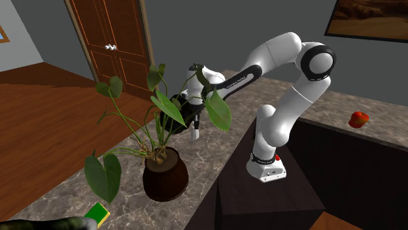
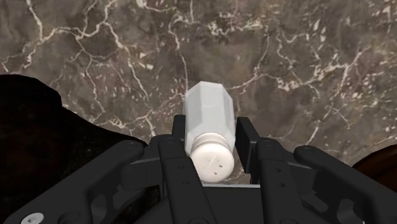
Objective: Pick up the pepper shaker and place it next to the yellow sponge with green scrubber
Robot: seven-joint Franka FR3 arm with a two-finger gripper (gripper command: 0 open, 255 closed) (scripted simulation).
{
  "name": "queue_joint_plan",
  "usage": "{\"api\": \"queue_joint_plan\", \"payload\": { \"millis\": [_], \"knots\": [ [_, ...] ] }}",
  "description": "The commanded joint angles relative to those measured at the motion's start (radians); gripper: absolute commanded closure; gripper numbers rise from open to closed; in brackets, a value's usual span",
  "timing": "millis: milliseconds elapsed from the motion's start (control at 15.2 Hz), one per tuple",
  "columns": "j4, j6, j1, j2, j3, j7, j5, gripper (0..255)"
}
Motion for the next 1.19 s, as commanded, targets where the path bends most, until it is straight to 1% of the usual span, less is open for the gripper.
{"api": "queue_joint_plan", "payload": {
  "millis": [0, 1122],
  "knots": [
    [0.016, -0.036, 0.001, -0.019, 0.004, -0.001, 0.003, 255],
    [0.202, -0.286, 0.009, -0.084, 0.027, -0.018, 0.027, 255]
  ]
}}
